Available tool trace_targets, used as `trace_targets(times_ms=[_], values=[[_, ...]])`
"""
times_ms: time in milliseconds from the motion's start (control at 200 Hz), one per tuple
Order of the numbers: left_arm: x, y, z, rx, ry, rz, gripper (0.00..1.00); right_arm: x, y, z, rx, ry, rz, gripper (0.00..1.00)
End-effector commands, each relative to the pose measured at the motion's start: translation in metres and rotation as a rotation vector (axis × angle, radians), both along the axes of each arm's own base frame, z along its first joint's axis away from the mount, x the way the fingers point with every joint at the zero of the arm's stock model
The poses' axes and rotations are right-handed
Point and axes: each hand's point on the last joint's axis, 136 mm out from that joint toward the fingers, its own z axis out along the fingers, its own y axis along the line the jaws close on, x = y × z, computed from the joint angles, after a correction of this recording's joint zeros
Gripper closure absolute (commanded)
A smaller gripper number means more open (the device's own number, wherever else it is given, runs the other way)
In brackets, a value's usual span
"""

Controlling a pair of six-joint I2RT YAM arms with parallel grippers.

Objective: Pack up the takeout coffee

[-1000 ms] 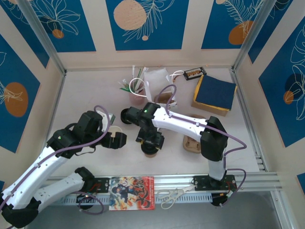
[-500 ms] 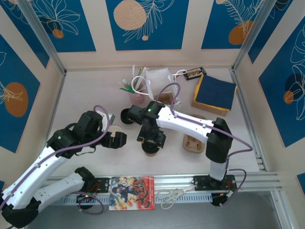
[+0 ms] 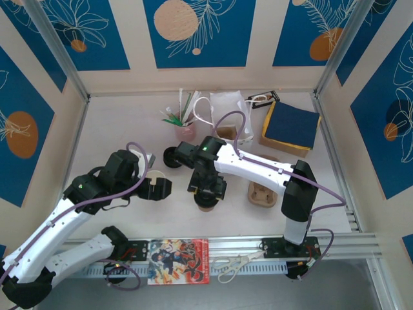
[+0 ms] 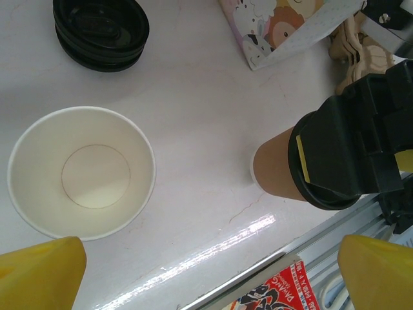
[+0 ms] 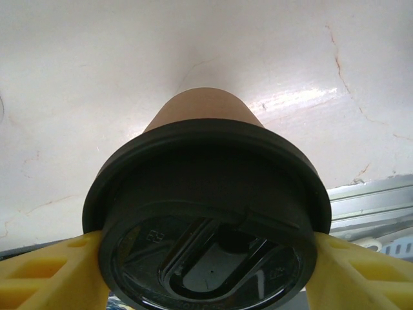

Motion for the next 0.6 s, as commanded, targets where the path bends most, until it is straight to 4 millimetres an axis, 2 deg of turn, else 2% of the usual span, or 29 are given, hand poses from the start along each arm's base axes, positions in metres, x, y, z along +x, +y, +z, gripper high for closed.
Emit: trace_targets(times_ms=[0, 325, 595], values=[[0.005, -0.001, 0.004, -0.017, -0.011, 0.020, 0.00, -0.002, 0.007, 0.011, 0.036, -0.001, 0.091, 0.29], [0.004, 0.002, 0.003, -0.005, -0.009, 0.028, 0.00, 0.002, 0.047, -0.015, 0.070, 0.047, 0.264, 0.29], [0.002, 0.006, 0.003, 0.002, -0.009, 0.037, 0.00, 0.005, 0.054, -0.029, 0.042, 0.072, 0.312, 0.29]])
